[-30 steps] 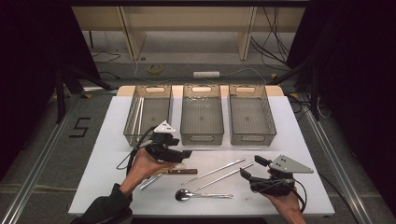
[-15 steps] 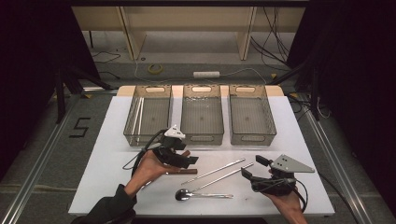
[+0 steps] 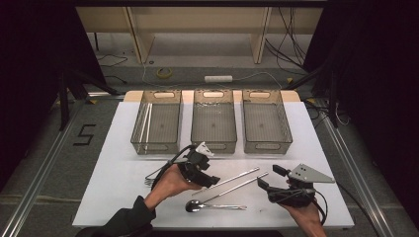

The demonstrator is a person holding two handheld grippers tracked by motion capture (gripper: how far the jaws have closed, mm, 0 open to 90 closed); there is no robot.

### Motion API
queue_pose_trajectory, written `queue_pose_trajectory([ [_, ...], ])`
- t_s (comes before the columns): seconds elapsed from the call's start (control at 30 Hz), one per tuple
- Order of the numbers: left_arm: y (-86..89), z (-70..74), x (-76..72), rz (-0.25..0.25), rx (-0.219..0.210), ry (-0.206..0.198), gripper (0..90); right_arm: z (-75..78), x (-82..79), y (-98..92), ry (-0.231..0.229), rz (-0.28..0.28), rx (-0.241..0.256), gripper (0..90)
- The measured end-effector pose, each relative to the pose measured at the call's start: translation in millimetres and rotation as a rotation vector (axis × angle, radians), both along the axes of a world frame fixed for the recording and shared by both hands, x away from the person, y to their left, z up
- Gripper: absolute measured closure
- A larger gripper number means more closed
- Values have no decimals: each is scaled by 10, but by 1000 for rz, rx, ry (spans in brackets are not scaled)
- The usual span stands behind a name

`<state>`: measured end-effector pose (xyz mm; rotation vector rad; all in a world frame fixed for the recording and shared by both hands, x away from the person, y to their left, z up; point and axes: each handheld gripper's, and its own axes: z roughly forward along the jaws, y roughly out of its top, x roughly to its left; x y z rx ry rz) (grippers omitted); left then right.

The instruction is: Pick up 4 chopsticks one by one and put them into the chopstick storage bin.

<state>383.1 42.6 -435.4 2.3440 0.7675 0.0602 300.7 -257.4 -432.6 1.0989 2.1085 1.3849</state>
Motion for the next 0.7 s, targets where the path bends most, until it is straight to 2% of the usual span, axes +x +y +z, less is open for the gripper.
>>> queue_pose_trajectory([
  [0.27,-107,-134,37,-38,61,30,492,9,-4,22,-1,8,-12,276],
  [0.47,-217,-209,52,-61,102,48,551,8,-3,35,-1,9,-19,276],
  [0.57,-274,-236,45,-75,123,45,601,12,-8,34,-3,12,-19,276],
  [0.7,-329,-252,43,-90,132,58,668,11,-7,35,-2,13,-19,276],
])
